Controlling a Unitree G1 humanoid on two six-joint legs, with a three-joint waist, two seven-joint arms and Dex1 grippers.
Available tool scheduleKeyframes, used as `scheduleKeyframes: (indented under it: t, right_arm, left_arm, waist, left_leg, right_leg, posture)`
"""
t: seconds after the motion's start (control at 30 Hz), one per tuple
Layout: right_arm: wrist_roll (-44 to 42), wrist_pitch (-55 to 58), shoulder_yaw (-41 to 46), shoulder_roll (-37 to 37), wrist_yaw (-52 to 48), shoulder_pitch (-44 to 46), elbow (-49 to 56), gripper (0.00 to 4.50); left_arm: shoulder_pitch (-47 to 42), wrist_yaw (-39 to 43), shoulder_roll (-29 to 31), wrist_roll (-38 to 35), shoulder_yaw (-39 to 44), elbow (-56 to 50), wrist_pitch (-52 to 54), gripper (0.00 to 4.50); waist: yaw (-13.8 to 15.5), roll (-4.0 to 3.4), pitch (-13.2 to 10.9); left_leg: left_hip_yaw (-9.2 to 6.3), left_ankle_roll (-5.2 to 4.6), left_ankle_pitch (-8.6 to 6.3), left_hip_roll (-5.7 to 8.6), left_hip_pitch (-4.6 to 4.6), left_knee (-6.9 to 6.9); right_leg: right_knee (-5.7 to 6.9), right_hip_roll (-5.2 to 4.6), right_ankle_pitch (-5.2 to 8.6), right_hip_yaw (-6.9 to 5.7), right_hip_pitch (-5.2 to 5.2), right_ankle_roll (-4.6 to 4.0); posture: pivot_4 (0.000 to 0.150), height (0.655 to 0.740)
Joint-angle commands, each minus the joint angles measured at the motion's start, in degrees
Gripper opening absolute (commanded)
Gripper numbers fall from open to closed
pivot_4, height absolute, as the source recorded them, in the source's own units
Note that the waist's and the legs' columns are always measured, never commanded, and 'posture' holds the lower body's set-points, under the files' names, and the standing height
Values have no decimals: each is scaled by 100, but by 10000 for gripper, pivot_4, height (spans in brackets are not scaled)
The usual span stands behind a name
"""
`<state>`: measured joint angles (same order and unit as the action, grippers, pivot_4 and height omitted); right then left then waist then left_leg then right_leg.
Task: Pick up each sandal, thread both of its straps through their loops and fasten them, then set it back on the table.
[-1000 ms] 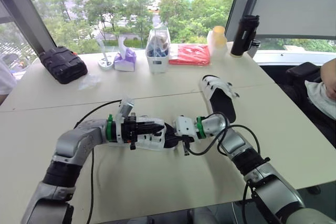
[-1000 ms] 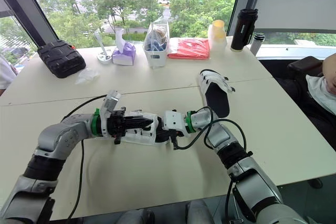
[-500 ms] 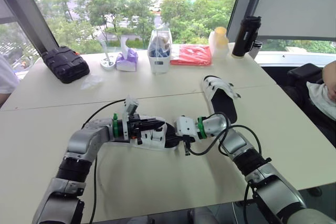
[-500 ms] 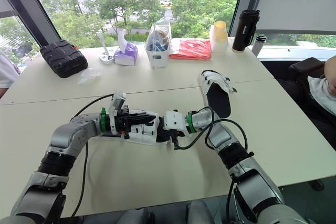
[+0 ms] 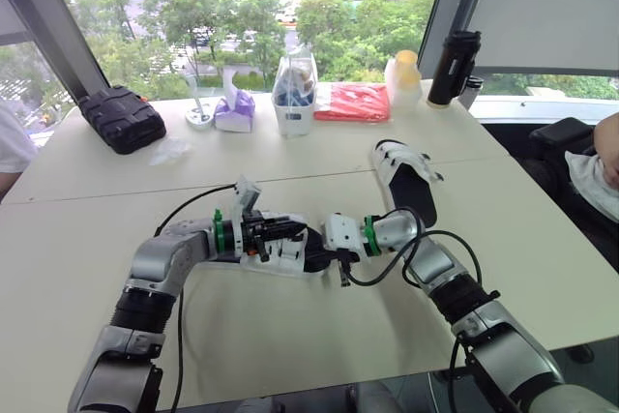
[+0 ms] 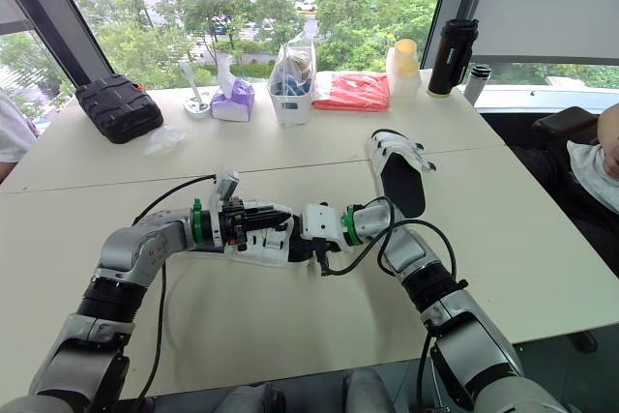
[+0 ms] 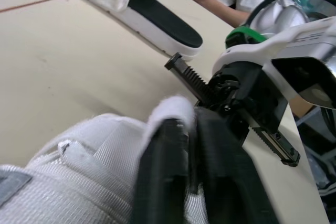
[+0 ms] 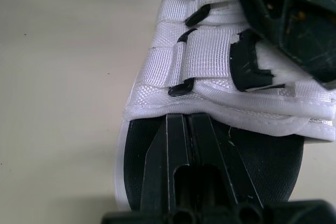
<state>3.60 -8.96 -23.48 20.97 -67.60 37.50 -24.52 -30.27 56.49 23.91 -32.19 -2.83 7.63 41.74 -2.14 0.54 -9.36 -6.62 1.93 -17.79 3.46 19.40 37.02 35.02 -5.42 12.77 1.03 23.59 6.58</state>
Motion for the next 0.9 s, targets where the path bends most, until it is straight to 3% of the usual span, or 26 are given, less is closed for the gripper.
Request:
scheduleKeyframes:
  t: [0.03,0.07,0.27,0.43,0.67,0.9]
  right_arm:
    - [356,161,-461,49,-210,-299,-311,0]
    - [358,162,-462,47,-206,-297,-312,0]
    - [359,167,-460,40,-203,-287,-316,0]
    - [360,177,-460,32,-200,-275,-323,0]
    - [366,150,-459,6,-185,-236,-399,0]
    - [375,116,-466,-26,-146,-216,-448,0]
  left_arm:
    - [-158,-240,-20,-50,215,-109,78,23194]
    - [-144,-229,-22,-96,214,-165,122,27708]
    - [-152,-470,-61,-45,148,-228,174,27708]
    - [-294,-756,-43,415,-56,40,-123,27708]
    - [-874,-1258,-271,572,234,752,-332,27708]
    - [-1608,-1487,-311,357,561,979,134,27708]
  waist:
    - [2,1,0]
    - [0,1,0]
    - [-5,0,1]
    - [2,0,1]
    - [11,0,3]
    - [-25,1,2]
  left_leg:
    - [0,0,0,0,-1,0]
    - [-1,0,0,0,-1,0]
    - [-1,0,0,0,-1,0]
    - [-1,2,1,1,-2,0]
    - [-4,6,3,3,-6,1]
    - [-4,7,4,5,-2,0]
  right_leg:
    - [0,0,0,0,-1,0]
    - [0,0,0,-1,-1,0]
    - [-1,0,0,-1,-1,0]
    - [0,0,0,-1,-3,0]
    - [1,0,-1,-5,-9,1]
    - [-1,0,0,-6,-3,2]
  posture:
    - [1500,7400]
    - [1500,7400]
    - [1500,7400]
    - [1500,7400]
    - [1500,7400]
    - [1500,7400]
